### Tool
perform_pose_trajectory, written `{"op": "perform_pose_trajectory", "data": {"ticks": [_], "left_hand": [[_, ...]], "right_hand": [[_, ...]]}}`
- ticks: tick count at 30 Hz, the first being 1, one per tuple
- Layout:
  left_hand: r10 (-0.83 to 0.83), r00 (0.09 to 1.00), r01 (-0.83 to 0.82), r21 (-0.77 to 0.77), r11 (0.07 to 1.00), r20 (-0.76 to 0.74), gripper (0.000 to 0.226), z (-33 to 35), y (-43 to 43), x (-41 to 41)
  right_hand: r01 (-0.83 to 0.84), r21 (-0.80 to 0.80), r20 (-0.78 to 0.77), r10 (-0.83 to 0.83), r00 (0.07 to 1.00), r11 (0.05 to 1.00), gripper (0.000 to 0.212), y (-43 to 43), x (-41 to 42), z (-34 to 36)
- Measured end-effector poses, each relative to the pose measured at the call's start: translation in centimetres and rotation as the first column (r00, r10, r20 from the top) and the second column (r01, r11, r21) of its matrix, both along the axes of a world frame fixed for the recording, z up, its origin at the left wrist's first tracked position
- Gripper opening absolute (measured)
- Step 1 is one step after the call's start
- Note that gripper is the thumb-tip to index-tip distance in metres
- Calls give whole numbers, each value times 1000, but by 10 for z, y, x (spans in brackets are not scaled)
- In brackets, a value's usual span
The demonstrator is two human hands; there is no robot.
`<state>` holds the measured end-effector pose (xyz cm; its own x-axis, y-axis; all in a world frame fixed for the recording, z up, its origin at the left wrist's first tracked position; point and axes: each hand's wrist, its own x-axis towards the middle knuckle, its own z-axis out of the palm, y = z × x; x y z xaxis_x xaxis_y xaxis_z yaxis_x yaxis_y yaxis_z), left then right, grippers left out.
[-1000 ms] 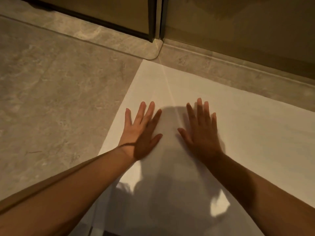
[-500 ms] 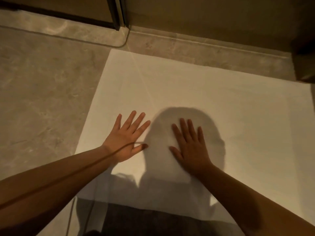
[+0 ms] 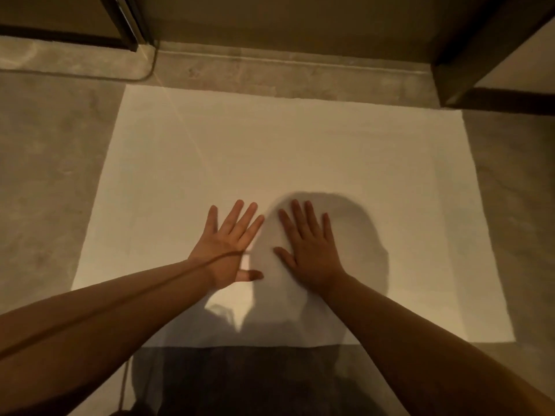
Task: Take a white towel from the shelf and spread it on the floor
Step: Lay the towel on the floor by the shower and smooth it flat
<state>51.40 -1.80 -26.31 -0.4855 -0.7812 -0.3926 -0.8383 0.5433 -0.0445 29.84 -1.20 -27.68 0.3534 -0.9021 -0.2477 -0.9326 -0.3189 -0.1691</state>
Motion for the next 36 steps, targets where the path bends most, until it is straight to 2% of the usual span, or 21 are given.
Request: {"op": "perform_pose_trajectory", "data": {"ticks": [3,6,11,14,18,25,27,29,31,33,36], "left_hand": [[-121,988,122,1,993,-100,103,4,-4,-12],[-245,940,256,16,967,-237,89,3,-5,-44],[-327,894,340,-13,940,-307,77,-6,2,-110],[-417,849,423,-56,905,-324,75,-10,4,-134],[-539,780,536,-105,838,-319,73,-15,14,-157],[-560,787,552,-111,827,-259,74,-19,22,-169],[-541,802,530,-115,840,-253,76,-17,20,-164],[-471,841,458,-112,882,-266,77,-10,14,-150],[-395,871,373,-129,919,-293,76,-7,4,-129],[-257,924,236,-108,966,-283,77,-7,-8,-93],[53,976,-75,-94,993,-212,81,-8,-22,-37]], "right_hand": [[79,-14,5,-79,997,997,70,8,-34,0],[171,-29,14,-170,985,985,69,16,-71,0],[323,-6,31,-323,946,946,65,37,-131,2],[444,-24,-2,-444,896,896,62,59,-174,6],[636,-29,-49,-637,770,771,63,98,-223,4],[769,-21,-35,-769,638,639,69,110,-229,11],[744,-32,15,-744,668,667,70,97,-211,16],[604,-49,57,-602,797,795,69,77,-182,18],[459,-72,51,-457,888,885,71,59,-154,14],[408,-71,46,-405,913,910,74,39,-126,9],[421,-37,16,-421,907,906,74,17,-99,5]]}}
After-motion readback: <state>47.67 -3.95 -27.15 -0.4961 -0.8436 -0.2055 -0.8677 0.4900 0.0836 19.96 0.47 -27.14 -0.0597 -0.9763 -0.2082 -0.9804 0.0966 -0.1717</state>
